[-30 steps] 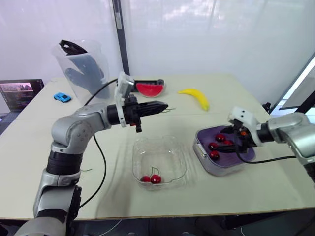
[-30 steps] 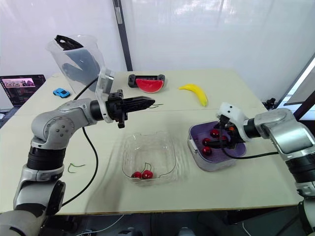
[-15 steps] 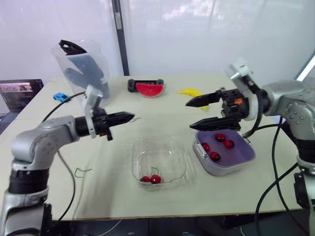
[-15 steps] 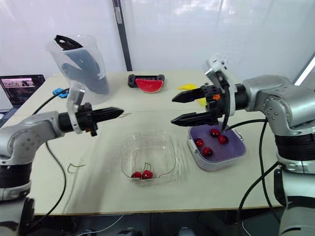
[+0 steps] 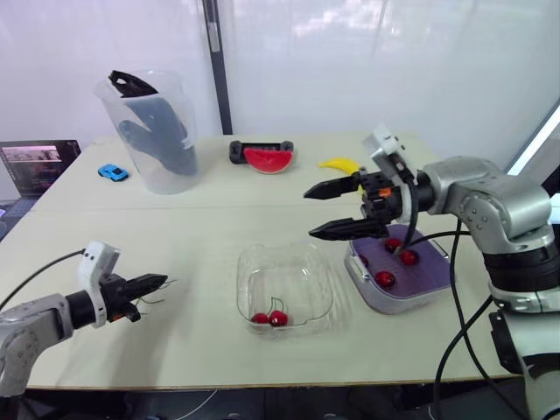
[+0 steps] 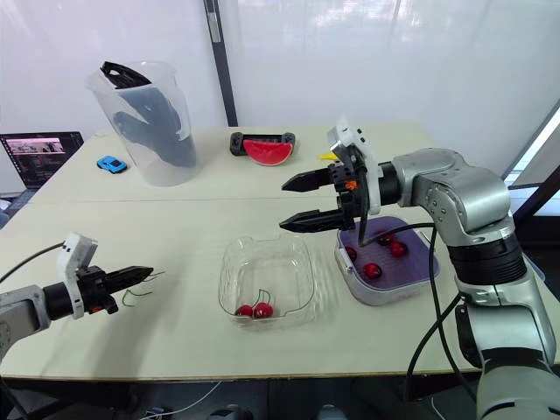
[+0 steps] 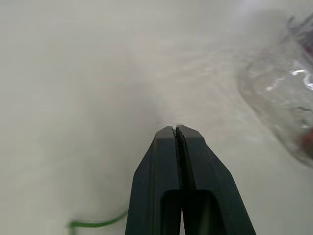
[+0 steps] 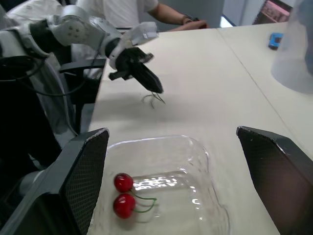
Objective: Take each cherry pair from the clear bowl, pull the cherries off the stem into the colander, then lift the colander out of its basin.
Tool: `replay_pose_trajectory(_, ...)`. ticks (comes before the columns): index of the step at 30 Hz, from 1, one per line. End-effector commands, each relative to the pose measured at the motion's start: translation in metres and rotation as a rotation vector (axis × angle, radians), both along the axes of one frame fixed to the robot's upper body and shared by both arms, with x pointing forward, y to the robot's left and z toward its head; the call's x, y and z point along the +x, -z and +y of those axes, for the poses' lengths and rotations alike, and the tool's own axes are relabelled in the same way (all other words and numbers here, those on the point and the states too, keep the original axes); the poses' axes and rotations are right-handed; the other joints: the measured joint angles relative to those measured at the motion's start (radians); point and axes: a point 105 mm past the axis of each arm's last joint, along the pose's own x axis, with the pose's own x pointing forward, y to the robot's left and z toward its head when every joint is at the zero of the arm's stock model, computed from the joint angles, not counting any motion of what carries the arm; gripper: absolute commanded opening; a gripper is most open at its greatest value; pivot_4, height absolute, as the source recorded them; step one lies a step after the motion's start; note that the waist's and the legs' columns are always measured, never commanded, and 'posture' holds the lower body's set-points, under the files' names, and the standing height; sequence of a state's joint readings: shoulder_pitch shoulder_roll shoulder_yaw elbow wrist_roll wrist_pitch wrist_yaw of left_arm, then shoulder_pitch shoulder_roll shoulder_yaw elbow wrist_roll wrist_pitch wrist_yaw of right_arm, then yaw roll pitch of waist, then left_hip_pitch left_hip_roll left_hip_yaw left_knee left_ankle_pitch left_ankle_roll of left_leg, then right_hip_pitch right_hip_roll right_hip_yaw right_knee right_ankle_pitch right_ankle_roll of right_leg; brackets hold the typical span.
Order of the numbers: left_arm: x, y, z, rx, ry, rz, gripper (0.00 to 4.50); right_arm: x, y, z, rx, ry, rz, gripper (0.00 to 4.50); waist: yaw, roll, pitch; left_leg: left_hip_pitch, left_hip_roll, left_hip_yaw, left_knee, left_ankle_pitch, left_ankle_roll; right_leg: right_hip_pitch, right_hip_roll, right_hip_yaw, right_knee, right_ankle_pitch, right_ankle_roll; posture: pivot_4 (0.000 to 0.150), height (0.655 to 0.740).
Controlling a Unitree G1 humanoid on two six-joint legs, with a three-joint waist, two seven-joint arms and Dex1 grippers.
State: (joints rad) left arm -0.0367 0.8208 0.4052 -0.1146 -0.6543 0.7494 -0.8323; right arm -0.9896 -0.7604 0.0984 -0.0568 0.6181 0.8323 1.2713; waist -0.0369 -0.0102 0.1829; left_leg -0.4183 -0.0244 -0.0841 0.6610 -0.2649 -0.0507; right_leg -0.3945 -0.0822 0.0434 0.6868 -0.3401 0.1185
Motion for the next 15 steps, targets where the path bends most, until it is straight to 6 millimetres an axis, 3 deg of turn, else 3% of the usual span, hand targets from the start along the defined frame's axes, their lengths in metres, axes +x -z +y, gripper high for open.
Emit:
replay_pose_trajectory(1,-0.002,0.018,0.021,0.041,-0.070,0.017,0.00,0.004,-0.008,0.000,0.049,0.034,-0.047,4.46,-0.004,0.000,0.000,0.000,0.000,0.000,0.000,0.000,0.000,0.000,0.000,0.000,0.000,0.000,0.000,0.150,0.7400)
replay_pose_trajectory(7,0.001,0.030,0.023,0.039,-0.068,0.035,0.00,0.012,-0.010,-0.003,0.075,0.092,-0.051,4.46,-0.001,0.000,0.000,0.000,0.000,0.000,-0.001,0.000,0.000,-0.001,0.000,0.000,0.000,0.000,0.000,0.150,0.7400)
replay_pose_trajectory(10,0.004,0.026,0.025,0.044,-0.069,0.021,0.90,0.016,-0.010,-0.004,0.078,0.120,-0.054,4.50,-0.001,0.000,0.000,0.000,0.000,0.000,-0.001,0.000,0.000,-0.001,0.000,0.000,0.000,0.000,0.000,0.150,0.7400)
replay_pose_trajectory(13,0.006,0.020,0.028,0.040,-0.075,0.000,2.41,0.015,-0.010,-0.004,0.085,0.116,-0.049,4.50,-0.003,0.000,0.000,0.000,0.000,0.000,-0.001,0.000,0.000,-0.001,0.000,0.000,0.000,0.000,0.000,0.150,0.7400)
replay_pose_trajectory(15,0.010,0.006,0.034,0.029,-0.076,-0.044,3.43,0.014,-0.012,-0.003,0.111,0.107,-0.039,4.50,-0.005,0.000,0.000,0.000,0.000,0.000,-0.001,0.000,0.000,-0.001,0.000,0.000,0.000,0.000,0.000,0.150,0.7400)
